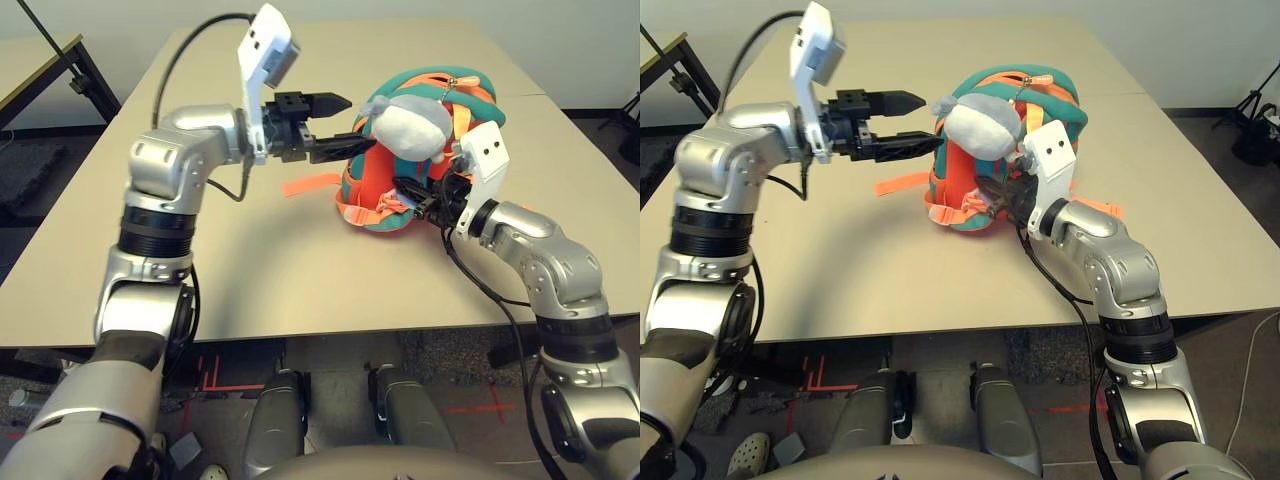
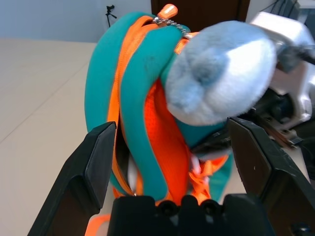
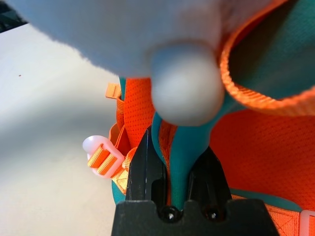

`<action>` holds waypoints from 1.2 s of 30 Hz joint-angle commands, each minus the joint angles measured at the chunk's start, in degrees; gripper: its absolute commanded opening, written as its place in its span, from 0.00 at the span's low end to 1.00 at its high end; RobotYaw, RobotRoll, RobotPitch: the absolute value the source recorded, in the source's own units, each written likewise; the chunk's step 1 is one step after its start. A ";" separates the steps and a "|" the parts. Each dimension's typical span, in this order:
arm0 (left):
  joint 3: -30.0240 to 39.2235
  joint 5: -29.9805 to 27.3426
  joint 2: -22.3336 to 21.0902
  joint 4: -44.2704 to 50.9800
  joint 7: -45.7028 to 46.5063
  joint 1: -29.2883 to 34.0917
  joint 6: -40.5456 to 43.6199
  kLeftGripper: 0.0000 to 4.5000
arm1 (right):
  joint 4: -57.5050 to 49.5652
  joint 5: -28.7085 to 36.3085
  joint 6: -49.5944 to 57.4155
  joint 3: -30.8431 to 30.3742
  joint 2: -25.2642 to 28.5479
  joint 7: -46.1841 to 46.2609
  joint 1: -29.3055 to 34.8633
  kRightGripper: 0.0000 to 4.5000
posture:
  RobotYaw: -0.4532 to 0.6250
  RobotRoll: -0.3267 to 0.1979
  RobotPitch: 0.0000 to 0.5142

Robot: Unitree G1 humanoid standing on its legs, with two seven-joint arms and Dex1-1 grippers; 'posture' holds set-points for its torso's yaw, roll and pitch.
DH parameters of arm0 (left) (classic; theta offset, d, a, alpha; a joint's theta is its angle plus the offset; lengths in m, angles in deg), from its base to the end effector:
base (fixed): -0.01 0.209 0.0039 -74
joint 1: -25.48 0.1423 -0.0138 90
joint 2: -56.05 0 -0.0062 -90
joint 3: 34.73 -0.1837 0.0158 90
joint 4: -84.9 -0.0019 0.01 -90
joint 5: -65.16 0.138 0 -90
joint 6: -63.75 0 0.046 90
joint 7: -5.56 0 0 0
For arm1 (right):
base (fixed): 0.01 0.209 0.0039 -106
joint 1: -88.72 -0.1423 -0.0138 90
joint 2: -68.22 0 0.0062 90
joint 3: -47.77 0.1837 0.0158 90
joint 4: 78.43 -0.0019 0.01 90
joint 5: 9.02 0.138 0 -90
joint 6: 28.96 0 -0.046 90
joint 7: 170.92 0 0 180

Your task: Put the pencil case into the backpack and zip it.

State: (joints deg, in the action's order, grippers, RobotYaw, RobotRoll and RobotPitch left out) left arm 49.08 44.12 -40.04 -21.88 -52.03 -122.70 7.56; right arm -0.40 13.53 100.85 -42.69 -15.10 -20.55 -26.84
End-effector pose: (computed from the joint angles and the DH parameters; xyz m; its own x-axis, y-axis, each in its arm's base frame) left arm 0.3342 0.1453 0.2492 0.3492 -0.9333 -0.0836 0.9320 0.3367 0.1346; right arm 0.2631 -0.1789 0.1618 0.7555 0.6467 -0.1049 -0.6518 0.7581 -0.0217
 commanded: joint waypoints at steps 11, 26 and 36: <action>-2.75 1.59 6.24 -6.01 -4.40 -4.47 -5.05 1.00 | -0.20 -0.16 0.78 -1.46 0.18 -0.78 1.69 0.04 | 0.32 0.62 0.13; -2.35 1.18 7.51 -4.08 -5.10 -3.24 -3.11 0.92 | -0.33 -0.73 0.60 -1.66 -0.30 -0.64 2.03 0.04 | 0.32 0.62 0.14; -1.97 1.39 6.58 -3.67 -4.16 -2.89 -1.81 0.10 | -0.07 -0.95 0.53 -1.93 -0.68 -0.78 1.93 0.04 | 0.32 0.62 0.15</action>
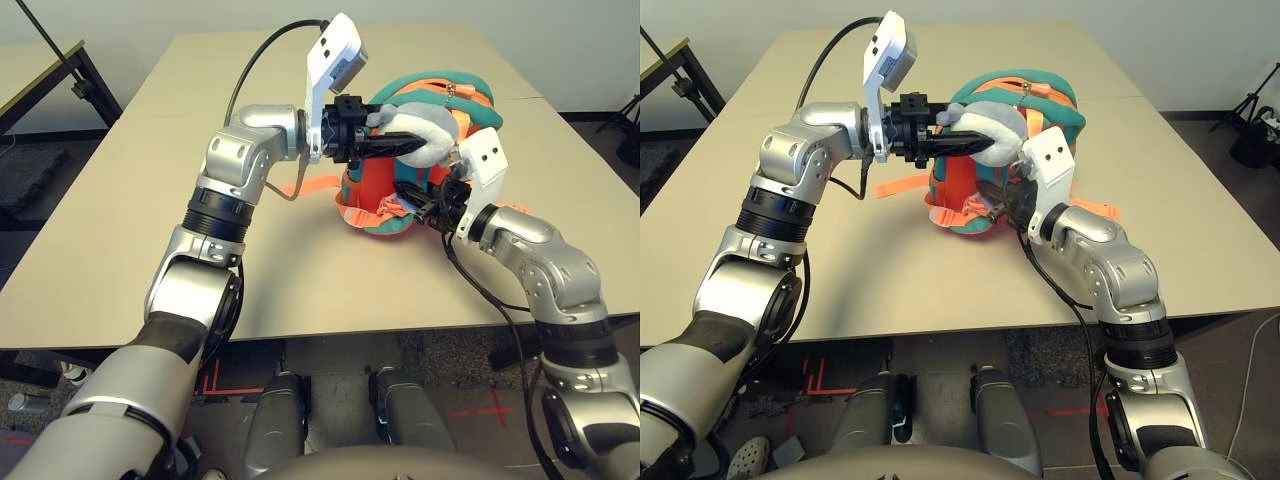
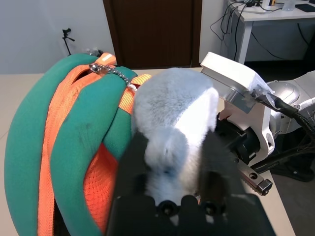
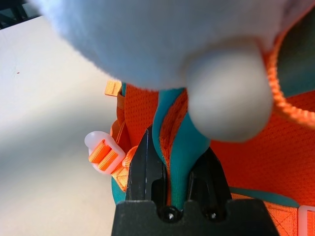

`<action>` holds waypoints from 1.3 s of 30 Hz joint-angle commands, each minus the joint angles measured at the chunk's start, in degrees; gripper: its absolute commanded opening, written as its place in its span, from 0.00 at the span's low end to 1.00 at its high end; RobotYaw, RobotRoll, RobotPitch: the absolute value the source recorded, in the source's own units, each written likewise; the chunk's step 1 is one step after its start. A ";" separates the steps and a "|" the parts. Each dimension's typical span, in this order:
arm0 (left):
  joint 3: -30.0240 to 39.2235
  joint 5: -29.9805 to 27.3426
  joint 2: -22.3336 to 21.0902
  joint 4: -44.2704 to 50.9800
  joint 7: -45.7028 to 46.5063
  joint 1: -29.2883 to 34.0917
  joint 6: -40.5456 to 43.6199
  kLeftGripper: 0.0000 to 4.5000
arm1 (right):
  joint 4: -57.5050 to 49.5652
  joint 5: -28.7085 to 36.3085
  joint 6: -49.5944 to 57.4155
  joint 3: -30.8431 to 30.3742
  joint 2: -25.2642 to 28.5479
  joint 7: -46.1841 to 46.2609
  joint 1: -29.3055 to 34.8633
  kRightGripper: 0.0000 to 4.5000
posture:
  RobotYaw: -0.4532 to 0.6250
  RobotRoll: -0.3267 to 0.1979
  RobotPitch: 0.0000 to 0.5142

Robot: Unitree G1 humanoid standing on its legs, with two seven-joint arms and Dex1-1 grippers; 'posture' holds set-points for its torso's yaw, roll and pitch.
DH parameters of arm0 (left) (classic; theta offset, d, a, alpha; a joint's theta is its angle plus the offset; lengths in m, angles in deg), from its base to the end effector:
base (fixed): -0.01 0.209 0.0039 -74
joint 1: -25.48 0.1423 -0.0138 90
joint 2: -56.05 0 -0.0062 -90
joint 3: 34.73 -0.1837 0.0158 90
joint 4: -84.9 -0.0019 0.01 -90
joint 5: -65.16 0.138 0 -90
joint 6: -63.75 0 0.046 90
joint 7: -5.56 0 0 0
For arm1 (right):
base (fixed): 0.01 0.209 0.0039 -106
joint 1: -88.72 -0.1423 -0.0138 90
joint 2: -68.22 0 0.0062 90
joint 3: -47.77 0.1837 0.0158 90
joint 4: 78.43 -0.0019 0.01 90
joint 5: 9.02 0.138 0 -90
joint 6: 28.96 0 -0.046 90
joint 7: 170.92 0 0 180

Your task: Put the pencil case into the backpack and zip it.

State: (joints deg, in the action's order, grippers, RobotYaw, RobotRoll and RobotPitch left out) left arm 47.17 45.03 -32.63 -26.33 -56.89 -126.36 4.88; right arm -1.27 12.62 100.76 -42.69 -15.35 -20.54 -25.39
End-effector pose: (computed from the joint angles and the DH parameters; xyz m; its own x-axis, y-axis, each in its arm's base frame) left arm 0.3394 0.1049 0.2492 0.1657 -0.9843 -0.0614 0.9799 0.1573 0.1225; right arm 0.2597 -0.1794 0.1576 0.7604 0.6391 -0.1153 -0.6454 0.7634 -0.0246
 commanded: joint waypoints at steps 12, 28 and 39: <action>4.94 0.06 -9.13 3.90 3.83 0.48 2.83 0.03 | 2.07 -0.72 -0.22 -2.90 -1.16 -1.15 -0.50 0.04 | 0.34 0.62 0.16; 8.23 -0.12 -22.15 3.69 3.92 11.49 7.07 0.03 | 4.83 -1.50 -1.89 -4.44 -2.09 -2.32 -2.33 0.04 | 0.37 0.62 0.17; 0.76 2.15 -19.64 -4.45 -1.53 19.68 8.12 0.03 | 5.86 -1.93 -2.77 -4.81 -2.18 -2.83 -2.80 0.04 | 0.37 0.62 0.16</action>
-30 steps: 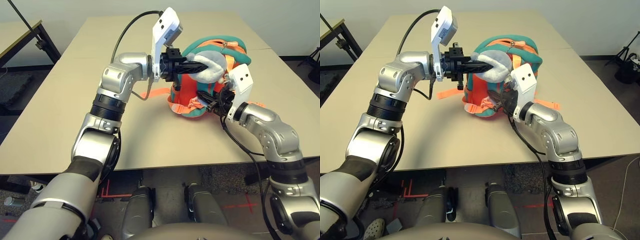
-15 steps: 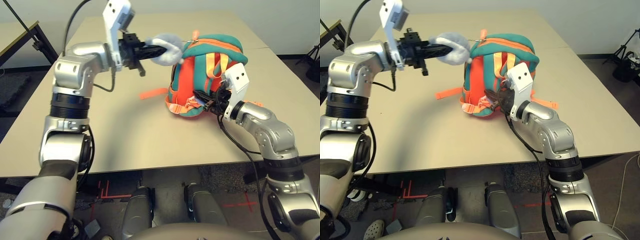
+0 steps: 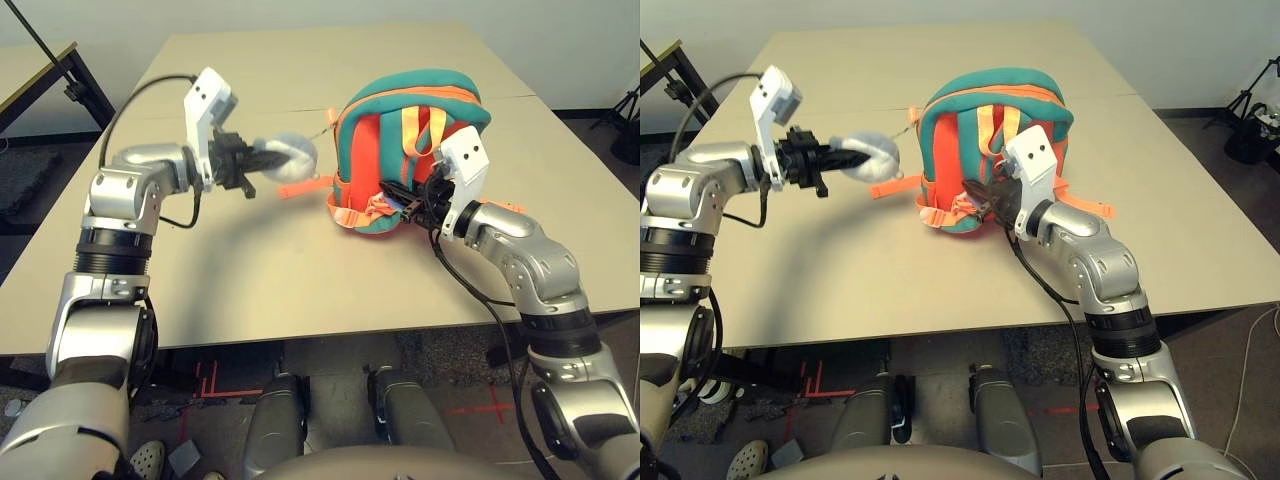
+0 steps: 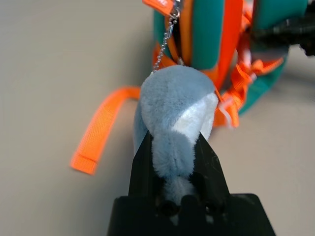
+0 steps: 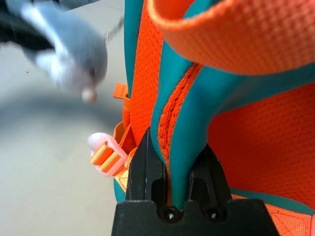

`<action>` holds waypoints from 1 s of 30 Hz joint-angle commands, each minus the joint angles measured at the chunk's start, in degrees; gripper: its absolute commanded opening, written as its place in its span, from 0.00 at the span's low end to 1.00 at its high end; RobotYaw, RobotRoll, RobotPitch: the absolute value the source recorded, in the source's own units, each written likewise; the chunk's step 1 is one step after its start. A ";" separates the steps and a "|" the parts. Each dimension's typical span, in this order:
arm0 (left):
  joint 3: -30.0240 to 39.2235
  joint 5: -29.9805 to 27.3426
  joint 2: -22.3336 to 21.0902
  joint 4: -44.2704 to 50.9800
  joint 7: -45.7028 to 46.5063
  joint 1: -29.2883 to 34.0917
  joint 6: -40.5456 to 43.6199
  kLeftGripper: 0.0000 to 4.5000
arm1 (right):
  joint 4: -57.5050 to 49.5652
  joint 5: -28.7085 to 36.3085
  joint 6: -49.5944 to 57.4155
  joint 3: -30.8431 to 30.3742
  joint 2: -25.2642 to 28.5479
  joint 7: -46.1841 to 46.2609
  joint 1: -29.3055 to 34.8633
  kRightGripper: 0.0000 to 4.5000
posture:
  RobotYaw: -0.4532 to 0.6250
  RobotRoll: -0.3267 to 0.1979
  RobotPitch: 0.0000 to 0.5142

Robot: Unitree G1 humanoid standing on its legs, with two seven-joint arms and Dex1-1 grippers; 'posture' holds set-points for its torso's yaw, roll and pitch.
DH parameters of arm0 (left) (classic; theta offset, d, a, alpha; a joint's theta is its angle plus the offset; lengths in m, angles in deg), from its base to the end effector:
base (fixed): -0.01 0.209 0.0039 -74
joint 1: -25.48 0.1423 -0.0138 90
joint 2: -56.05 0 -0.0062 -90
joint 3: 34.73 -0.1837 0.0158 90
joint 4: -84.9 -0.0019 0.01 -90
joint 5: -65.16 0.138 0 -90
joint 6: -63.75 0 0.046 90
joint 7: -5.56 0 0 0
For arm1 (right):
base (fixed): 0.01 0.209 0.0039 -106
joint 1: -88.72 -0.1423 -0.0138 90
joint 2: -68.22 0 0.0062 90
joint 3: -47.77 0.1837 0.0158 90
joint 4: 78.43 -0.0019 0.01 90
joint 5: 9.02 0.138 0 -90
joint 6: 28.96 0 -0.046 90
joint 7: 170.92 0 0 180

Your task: Put the pencil case into the backpack and zip it.

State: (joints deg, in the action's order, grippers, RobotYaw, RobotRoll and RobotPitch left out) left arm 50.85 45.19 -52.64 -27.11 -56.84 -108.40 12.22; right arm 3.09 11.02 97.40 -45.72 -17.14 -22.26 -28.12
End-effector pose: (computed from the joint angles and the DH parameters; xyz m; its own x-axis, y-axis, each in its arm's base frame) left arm 0.3195 0.2369 0.1791 0.4805 -0.8090 -0.3386 0.8284 0.5454 -0.1277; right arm 0.2701 -0.1662 0.1550 0.7214 0.6843 -0.1069 -0.6905 0.7224 -0.0358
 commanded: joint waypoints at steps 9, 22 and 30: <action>-10.40 7.27 3.63 -13.48 -4.78 0.67 -3.18 0.03 | 1.15 -0.52 0.50 -1.83 -0.14 -1.15 0.06 0.04 | 0.36 0.62 0.14; -2.37 4.62 7.18 -11.16 0.55 -3.03 -6.26 0.53 | -1.41 1.16 3.52 0.73 0.66 -0.84 -0.30 0.36 | 0.35 0.62 0.16; -2.77 4.56 5.90 -4.90 0.34 -1.12 -3.19 1.00 | -6.27 5.26 9.79 3.67 4.05 -2.26 0.60 0.99 | 0.34 0.62 0.17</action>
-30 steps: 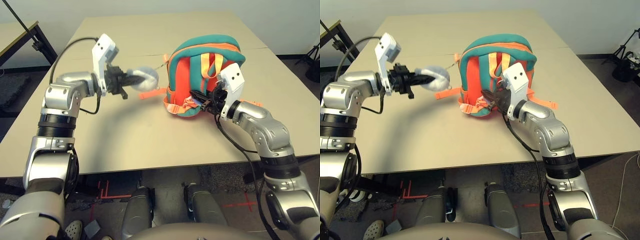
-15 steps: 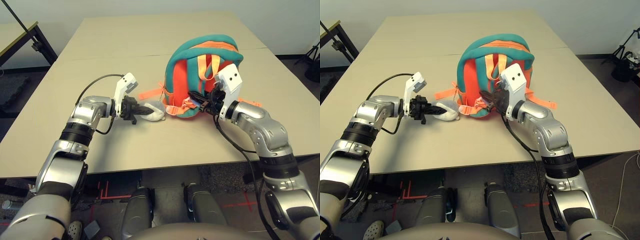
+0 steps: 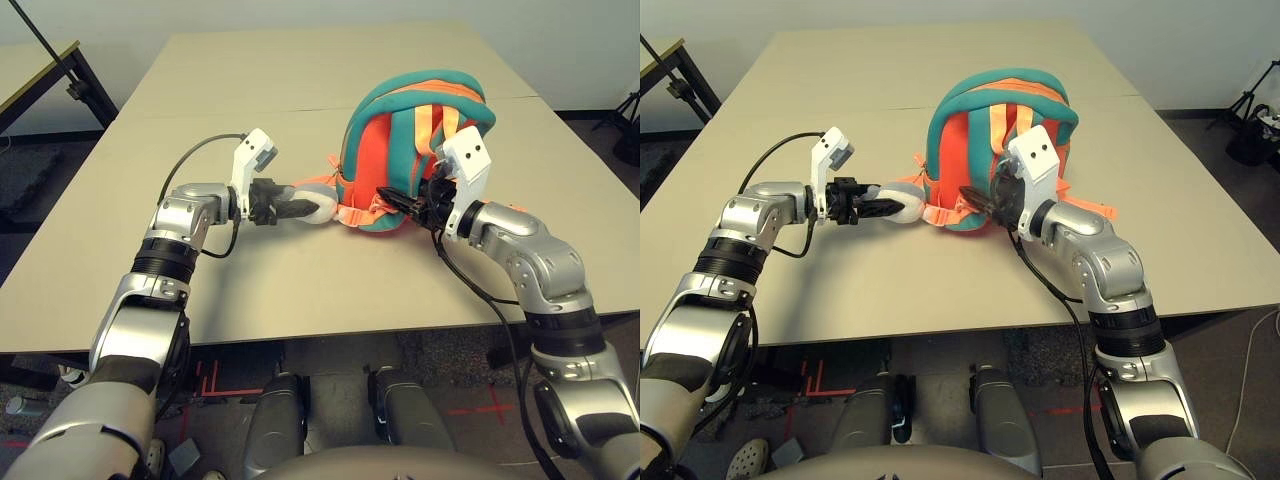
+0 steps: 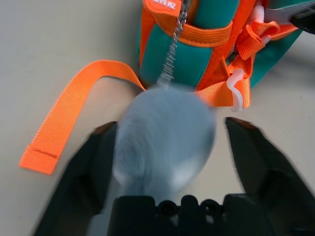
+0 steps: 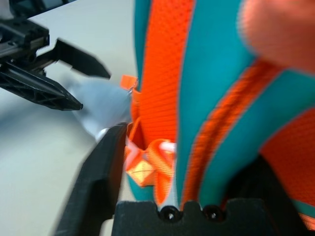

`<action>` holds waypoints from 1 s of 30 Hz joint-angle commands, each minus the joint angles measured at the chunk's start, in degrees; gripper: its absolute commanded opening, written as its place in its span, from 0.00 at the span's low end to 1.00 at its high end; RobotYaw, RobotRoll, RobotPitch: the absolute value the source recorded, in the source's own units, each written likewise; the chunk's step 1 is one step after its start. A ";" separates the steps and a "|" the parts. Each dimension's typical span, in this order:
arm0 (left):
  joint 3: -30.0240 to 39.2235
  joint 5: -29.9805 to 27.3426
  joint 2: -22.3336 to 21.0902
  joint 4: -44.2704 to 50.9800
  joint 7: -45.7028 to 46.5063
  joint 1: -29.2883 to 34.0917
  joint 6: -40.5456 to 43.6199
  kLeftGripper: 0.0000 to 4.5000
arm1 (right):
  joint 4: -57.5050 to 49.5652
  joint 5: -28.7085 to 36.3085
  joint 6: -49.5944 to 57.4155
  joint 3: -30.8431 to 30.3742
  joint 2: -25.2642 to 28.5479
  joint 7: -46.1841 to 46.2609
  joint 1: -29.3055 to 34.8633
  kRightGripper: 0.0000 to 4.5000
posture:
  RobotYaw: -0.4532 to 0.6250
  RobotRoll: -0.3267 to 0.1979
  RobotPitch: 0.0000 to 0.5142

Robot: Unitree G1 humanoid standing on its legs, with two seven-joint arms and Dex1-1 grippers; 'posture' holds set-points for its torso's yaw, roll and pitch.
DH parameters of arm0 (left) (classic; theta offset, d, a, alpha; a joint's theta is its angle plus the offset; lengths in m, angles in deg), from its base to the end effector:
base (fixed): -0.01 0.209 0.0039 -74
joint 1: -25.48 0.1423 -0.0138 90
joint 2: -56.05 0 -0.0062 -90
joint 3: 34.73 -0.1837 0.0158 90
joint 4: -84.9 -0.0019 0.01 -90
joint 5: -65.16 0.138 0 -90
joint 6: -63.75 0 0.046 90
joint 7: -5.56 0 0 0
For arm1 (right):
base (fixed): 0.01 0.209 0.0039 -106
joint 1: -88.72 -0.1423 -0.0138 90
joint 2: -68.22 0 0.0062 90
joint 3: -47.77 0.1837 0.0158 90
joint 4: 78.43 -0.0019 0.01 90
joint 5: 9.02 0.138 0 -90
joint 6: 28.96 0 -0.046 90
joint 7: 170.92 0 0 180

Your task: Put the pencil case into the backpack and zip it.

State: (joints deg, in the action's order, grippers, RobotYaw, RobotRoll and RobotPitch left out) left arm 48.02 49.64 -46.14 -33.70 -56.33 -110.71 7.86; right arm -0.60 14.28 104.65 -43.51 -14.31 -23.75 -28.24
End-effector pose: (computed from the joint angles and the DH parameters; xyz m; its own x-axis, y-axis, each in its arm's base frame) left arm 0.3324 0.2091 0.1601 0.4373 -0.8228 -0.3629 0.8484 0.5113 -0.1370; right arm 0.2647 -0.1767 0.1652 0.7008 0.6968 -0.1526 -0.7051 0.7091 -0.0005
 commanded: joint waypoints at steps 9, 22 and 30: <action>-0.23 0.24 -1.01 2.92 -0.51 1.45 2.05 1.00 | -10.71 8.96 10.13 8.22 10.36 -3.43 6.14 0.99 | 0.31 0.62 0.18; 3.18 -0.97 -1.81 5.16 1.76 3.70 2.89 1.00 | -6.04 8.08 6.91 19.71 10.89 3.89 13.10 0.99 | 0.28 0.62 0.19; 11.00 -2.59 -1.22 6.45 8.62 8.08 -0.34 1.00 | 4.83 2.08 -7.35 23.69 7.43 10.04 14.42 0.99 | 0.29 0.62 0.21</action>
State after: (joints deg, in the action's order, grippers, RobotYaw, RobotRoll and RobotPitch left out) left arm 57.21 47.91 -47.62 -27.90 -49.54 -103.86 8.77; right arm 1.60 17.96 100.82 -21.17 -6.13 -15.14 -14.00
